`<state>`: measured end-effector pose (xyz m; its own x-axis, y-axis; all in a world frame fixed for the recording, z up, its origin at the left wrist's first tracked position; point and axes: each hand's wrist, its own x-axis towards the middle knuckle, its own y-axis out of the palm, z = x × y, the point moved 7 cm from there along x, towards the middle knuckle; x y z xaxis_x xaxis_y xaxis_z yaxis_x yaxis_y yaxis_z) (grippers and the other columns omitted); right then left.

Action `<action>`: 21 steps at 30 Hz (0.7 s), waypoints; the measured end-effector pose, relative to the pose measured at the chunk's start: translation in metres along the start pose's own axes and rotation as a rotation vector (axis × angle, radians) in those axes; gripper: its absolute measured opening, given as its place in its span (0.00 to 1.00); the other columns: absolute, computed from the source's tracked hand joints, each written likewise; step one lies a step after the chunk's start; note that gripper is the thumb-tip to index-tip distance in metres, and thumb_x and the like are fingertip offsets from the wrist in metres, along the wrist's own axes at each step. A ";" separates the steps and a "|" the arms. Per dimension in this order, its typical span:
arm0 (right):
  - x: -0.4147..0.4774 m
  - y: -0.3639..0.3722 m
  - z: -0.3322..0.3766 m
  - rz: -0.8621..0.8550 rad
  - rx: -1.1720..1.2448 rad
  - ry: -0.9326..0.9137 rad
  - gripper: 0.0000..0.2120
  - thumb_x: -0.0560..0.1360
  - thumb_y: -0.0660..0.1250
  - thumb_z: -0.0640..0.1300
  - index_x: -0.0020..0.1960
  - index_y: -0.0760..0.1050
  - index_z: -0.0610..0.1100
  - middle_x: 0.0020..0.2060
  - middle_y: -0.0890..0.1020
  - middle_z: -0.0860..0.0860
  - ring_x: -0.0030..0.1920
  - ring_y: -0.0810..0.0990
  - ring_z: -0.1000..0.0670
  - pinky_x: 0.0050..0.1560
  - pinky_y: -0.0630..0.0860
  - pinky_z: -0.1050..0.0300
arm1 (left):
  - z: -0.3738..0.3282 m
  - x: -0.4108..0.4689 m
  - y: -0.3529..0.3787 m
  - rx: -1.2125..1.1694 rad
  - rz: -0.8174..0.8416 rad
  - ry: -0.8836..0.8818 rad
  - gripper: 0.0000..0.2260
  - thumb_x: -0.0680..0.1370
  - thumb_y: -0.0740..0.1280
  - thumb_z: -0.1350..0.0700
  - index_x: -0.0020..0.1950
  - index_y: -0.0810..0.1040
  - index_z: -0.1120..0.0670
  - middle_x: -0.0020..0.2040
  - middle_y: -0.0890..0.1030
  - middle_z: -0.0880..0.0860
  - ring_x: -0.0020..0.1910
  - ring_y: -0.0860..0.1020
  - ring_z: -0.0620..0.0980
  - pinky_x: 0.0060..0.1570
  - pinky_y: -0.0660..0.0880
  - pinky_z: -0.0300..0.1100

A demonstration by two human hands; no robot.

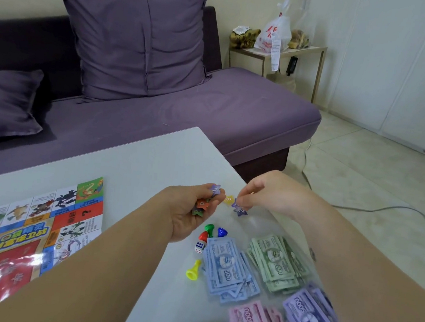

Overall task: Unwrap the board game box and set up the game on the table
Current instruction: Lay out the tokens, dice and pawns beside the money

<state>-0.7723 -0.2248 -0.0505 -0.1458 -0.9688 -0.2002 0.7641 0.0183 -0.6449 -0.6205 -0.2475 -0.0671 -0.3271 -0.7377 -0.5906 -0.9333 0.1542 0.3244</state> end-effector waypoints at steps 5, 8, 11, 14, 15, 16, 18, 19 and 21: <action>0.002 -0.011 0.008 -0.100 0.118 0.016 0.15 0.73 0.68 0.58 0.48 0.83 0.47 0.44 0.85 0.53 0.50 0.80 0.52 0.48 0.71 0.58 | 0.002 0.003 0.007 0.125 0.038 -0.001 0.03 0.77 0.64 0.66 0.47 0.78 0.64 0.39 0.82 0.59 0.33 0.80 0.46 0.25 0.76 0.32; 0.001 -0.005 0.015 -0.019 0.140 -0.032 0.08 0.70 0.73 0.53 0.44 0.84 0.49 0.41 0.84 0.56 0.46 0.80 0.56 0.48 0.72 0.59 | 0.004 0.003 0.013 0.159 0.080 -0.025 0.04 0.77 0.64 0.66 0.48 0.78 0.64 0.39 0.82 0.59 0.37 0.79 0.47 0.25 0.76 0.31; 0.003 -0.003 0.012 -0.029 0.149 -0.044 0.01 0.69 0.75 0.46 0.40 0.83 0.50 0.41 0.85 0.52 0.44 0.79 0.53 0.46 0.72 0.58 | 0.007 0.002 0.012 0.133 0.096 -0.039 0.03 0.77 0.65 0.66 0.46 0.78 0.65 0.36 0.82 0.59 0.32 0.80 0.46 0.25 0.75 0.31; 0.005 0.001 0.015 -0.008 0.216 -0.059 0.04 0.70 0.74 0.43 0.42 0.82 0.51 0.41 0.83 0.54 0.43 0.78 0.56 0.44 0.70 0.63 | 0.008 0.002 0.010 0.139 0.095 -0.042 0.04 0.77 0.65 0.65 0.47 0.79 0.65 0.38 0.83 0.59 0.32 0.80 0.45 0.25 0.75 0.31; 0.005 0.002 0.017 -0.005 0.229 -0.070 0.05 0.70 0.73 0.43 0.42 0.81 0.52 0.41 0.83 0.55 0.43 0.78 0.57 0.44 0.70 0.63 | 0.007 0.002 0.011 0.137 0.094 -0.041 0.05 0.77 0.65 0.65 0.47 0.79 0.65 0.38 0.83 0.58 0.32 0.80 0.45 0.25 0.75 0.31; 0.006 0.000 0.018 -0.016 0.243 -0.077 0.06 0.70 0.73 0.42 0.42 0.80 0.52 0.41 0.83 0.55 0.43 0.78 0.57 0.45 0.70 0.63 | 0.006 0.000 0.012 0.127 0.094 -0.042 0.05 0.77 0.65 0.65 0.48 0.79 0.65 0.38 0.83 0.58 0.32 0.81 0.45 0.26 0.75 0.31; 0.006 -0.009 0.014 -0.074 0.297 -0.061 0.04 0.70 0.74 0.43 0.41 0.80 0.51 0.39 0.82 0.55 0.42 0.77 0.58 0.44 0.71 0.63 | 0.005 -0.003 0.013 0.074 0.087 -0.047 0.05 0.76 0.66 0.64 0.47 0.79 0.65 0.38 0.83 0.59 0.33 0.81 0.46 0.25 0.75 0.31; 0.005 -0.013 0.010 -0.101 0.317 -0.045 0.03 0.70 0.74 0.44 0.41 0.81 0.51 0.38 0.82 0.56 0.42 0.77 0.59 0.43 0.69 0.64 | 0.005 -0.005 0.012 0.022 0.081 -0.054 0.05 0.76 0.67 0.63 0.47 0.78 0.65 0.38 0.83 0.60 0.33 0.81 0.47 0.25 0.76 0.32; 0.004 -0.017 0.001 -0.116 0.268 -0.016 0.02 0.69 0.74 0.45 0.40 0.82 0.50 0.39 0.83 0.56 0.44 0.78 0.57 0.44 0.71 0.64 | 0.007 -0.009 0.011 -0.102 0.083 -0.066 0.07 0.76 0.66 0.60 0.48 0.78 0.66 0.43 0.83 0.63 0.35 0.82 0.51 0.29 0.79 0.36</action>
<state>-0.7856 -0.2290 -0.0399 -0.2331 -0.9646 -0.1234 0.8823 -0.1564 -0.4440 -0.6285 -0.2348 -0.0630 -0.4146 -0.6802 -0.6045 -0.8838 0.1428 0.4455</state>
